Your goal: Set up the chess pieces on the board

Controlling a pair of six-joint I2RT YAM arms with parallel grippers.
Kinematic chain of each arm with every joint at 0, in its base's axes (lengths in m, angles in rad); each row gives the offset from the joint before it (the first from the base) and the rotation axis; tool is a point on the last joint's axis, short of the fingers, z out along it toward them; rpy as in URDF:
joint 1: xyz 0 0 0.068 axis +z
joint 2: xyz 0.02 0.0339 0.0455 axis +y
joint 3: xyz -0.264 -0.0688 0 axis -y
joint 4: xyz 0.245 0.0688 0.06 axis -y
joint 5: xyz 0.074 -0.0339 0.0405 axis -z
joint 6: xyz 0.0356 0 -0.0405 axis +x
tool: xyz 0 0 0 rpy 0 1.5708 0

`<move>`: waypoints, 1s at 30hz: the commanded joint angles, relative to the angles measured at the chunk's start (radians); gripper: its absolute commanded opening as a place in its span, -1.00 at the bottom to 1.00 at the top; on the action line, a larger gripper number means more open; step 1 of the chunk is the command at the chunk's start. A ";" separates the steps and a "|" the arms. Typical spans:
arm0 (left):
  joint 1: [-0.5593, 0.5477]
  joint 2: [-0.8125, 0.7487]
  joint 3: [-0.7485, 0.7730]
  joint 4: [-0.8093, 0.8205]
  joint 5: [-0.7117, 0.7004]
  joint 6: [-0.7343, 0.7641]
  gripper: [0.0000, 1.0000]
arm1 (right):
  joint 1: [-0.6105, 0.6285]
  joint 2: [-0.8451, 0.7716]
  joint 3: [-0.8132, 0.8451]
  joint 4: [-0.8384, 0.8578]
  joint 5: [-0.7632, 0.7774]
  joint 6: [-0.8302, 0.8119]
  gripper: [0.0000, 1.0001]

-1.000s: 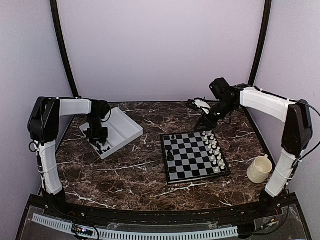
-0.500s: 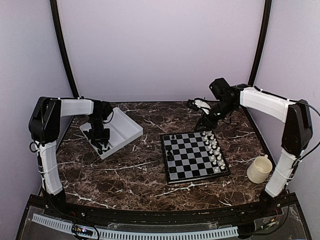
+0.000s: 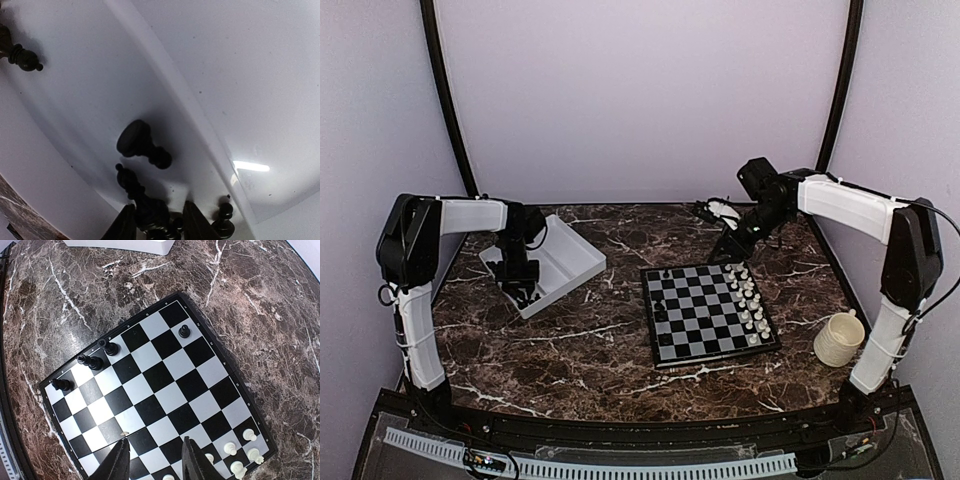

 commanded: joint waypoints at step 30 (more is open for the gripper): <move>-0.053 -0.056 -0.110 0.026 -0.014 -0.048 -0.39 | 0.010 0.029 0.031 -0.004 -0.015 -0.006 -0.28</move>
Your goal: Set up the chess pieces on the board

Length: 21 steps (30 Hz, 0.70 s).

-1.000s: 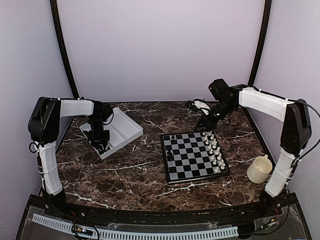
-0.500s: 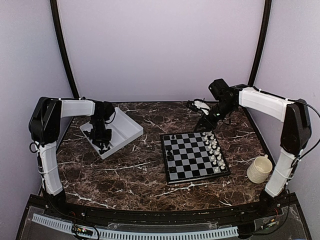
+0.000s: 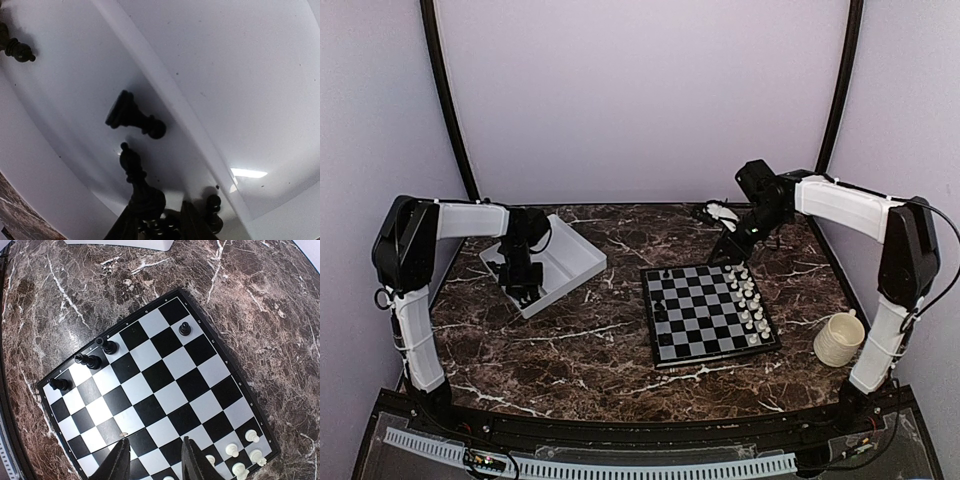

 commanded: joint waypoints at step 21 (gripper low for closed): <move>0.001 0.015 0.015 -0.050 -0.091 0.044 -0.88 | 0.020 0.011 0.026 -0.004 0.006 0.001 -0.29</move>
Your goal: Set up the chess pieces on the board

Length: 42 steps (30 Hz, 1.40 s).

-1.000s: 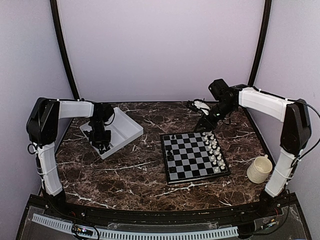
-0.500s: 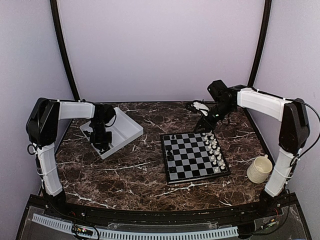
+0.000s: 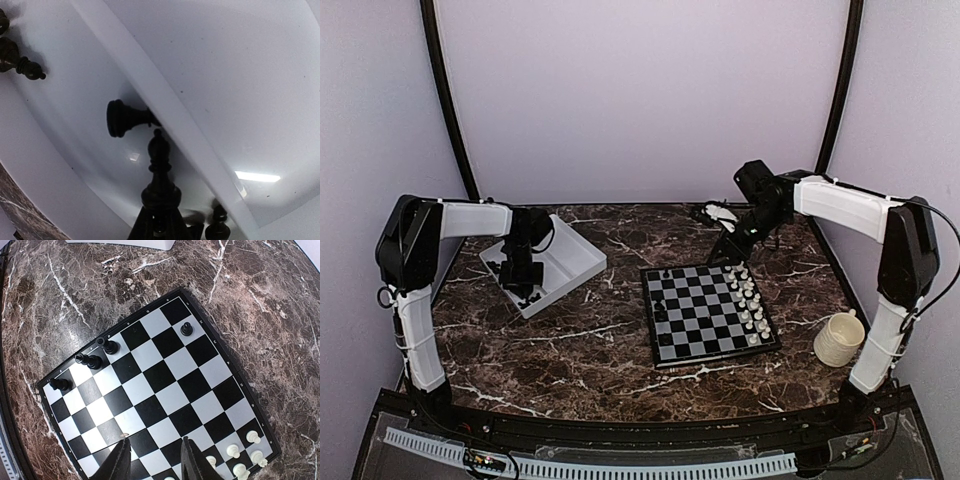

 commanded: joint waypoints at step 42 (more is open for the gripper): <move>-0.264 -0.621 -0.451 0.974 0.750 0.584 -1.00 | 0.196 0.251 0.445 0.055 -0.514 0.334 -0.02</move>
